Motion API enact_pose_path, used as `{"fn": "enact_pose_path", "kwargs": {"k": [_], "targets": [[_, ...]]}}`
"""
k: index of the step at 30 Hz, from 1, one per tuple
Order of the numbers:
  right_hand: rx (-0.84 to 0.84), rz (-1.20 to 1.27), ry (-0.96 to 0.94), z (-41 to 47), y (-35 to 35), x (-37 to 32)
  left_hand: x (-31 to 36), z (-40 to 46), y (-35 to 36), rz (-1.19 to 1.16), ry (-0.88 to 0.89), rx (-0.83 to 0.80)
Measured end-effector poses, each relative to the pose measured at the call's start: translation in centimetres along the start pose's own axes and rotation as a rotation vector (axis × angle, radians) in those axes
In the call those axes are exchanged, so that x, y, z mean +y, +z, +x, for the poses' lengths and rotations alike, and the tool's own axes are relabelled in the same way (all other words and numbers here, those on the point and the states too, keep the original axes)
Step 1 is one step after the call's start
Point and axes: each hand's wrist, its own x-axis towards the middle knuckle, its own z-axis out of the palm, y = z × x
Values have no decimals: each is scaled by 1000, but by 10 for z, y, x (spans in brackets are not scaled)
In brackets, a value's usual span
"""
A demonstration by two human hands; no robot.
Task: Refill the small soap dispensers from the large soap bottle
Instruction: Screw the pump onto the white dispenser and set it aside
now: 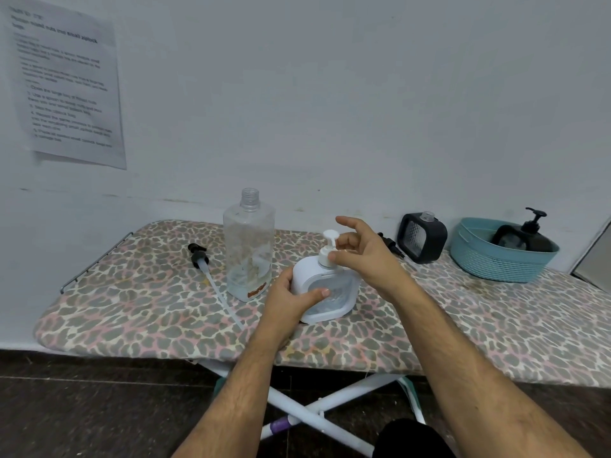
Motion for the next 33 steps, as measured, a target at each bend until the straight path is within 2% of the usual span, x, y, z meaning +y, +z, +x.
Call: {"fn": "enact_pose_path", "kwargs": {"k": [4,9,14,19,24,30,33], "targets": [[-47,13,1,0,-2,-1,0,0,0,-4,3,3],[4,-49,-6,1,1,-1,0,-1,0,-8,13,-7],[-51,-9,1,1,-1,-1,0,0,0,-6,10,-3],[13,-48,-4,2,0,1,-1,0,-1,-3,13,-13],[-37,1,2,1,-1,2,-2,1,-1,7,-4,3],[30,-34,-3,0,1,4,-3,2,-1,9,-4,-1],[-12,18,22,-1,2,4,-2,1,-1,6,-5,2]]}}
